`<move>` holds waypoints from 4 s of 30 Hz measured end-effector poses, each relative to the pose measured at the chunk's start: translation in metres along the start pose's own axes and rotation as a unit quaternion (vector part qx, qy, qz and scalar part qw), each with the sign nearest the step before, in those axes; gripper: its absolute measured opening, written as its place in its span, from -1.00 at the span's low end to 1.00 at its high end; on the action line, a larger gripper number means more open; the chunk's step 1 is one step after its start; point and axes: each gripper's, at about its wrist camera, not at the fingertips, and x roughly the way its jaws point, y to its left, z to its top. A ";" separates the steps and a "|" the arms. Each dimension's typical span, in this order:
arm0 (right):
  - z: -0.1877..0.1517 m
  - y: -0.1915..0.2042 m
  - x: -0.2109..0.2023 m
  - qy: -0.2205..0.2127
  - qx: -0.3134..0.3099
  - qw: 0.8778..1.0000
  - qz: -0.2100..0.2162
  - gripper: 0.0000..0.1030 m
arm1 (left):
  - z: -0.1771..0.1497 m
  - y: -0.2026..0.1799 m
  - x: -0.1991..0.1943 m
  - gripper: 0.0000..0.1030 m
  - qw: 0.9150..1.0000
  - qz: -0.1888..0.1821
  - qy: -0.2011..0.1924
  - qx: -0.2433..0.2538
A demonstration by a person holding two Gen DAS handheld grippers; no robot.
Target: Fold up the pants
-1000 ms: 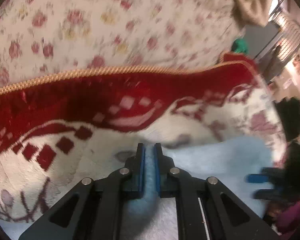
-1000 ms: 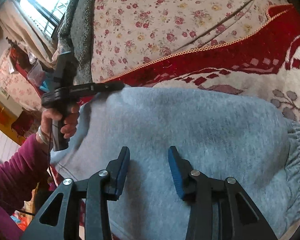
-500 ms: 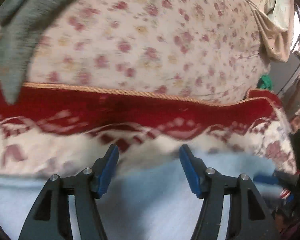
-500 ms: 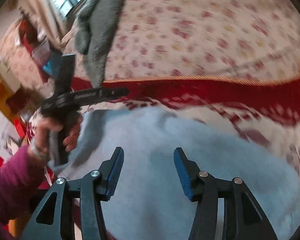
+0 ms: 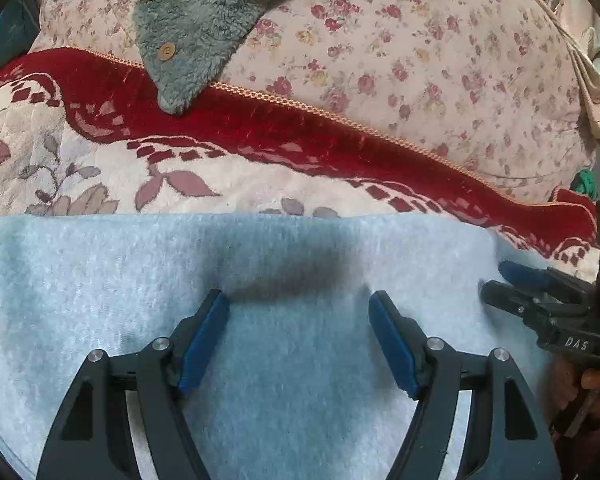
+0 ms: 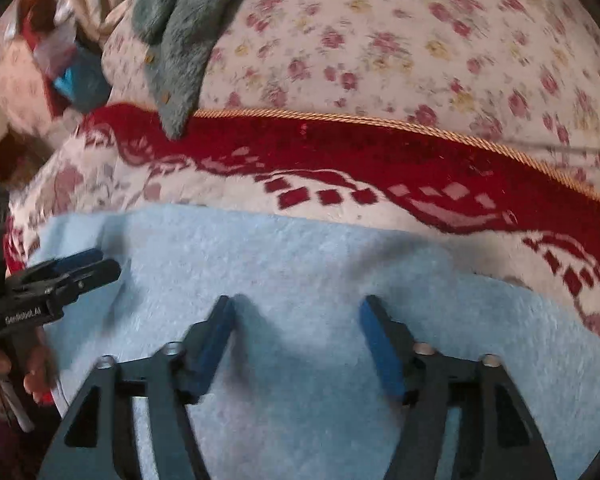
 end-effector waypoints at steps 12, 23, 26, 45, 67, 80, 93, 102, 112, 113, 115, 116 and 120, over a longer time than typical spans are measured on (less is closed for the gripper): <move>0.054 0.132 -0.023 -0.016 -0.125 0.983 0.132 0.47 | -0.056 0.101 -0.124 0.63 0.984 0.082 -0.090 -0.133; 0.083 0.289 0.061 0.053 -0.223 0.952 0.205 0.60 | -0.092 0.191 -0.125 0.64 0.971 0.106 -0.078 -0.200; 0.090 0.311 0.089 0.061 -0.254 0.947 0.186 0.60 | -0.090 0.201 -0.104 0.64 0.972 0.104 -0.064 -0.203; 0.132 0.340 0.172 0.179 -0.292 0.904 0.256 0.60 | -0.084 0.231 -0.066 0.70 0.968 0.068 -0.077 -0.230; 0.118 0.364 0.117 0.113 -0.382 0.866 0.303 -0.39 | -0.066 0.203 -0.112 -0.48 0.972 0.074 -0.148 -0.165; 0.127 0.267 -0.032 -0.005 -0.406 0.872 0.273 -0.38 | -0.032 0.048 -0.174 -0.50 0.971 0.103 -0.217 -0.008; 0.039 0.066 0.009 0.074 -0.204 0.960 0.178 -0.09 | -0.078 -0.103 -0.051 -0.29 0.984 0.065 -0.124 0.109; 0.010 -0.007 -0.039 0.039 -0.107 0.988 0.102 0.29 | -0.104 -0.112 -0.070 0.63 0.988 -0.017 -0.115 0.103; 0.009 0.014 -0.104 -0.041 -0.044 0.969 0.238 0.30 | -0.098 -0.074 -0.128 0.63 0.971 0.087 -0.170 0.141; 0.006 0.024 -0.094 -0.030 -0.044 0.967 0.251 0.30 | -0.095 -0.068 -0.128 0.63 0.972 0.092 -0.165 0.141; 0.000 0.036 -0.078 -0.015 -0.040 0.967 0.250 0.30 | -0.091 -0.060 -0.125 0.63 0.975 0.091 -0.151 0.139; -0.001 0.039 -0.072 -0.012 -0.031 0.966 0.258 0.30 | -0.089 -0.057 -0.124 0.63 0.975 0.090 -0.147 0.137; 0.009 0.036 -0.047 0.012 0.047 0.949 0.311 0.54 | -0.087 -0.051 -0.109 0.63 0.974 0.100 -0.133 0.150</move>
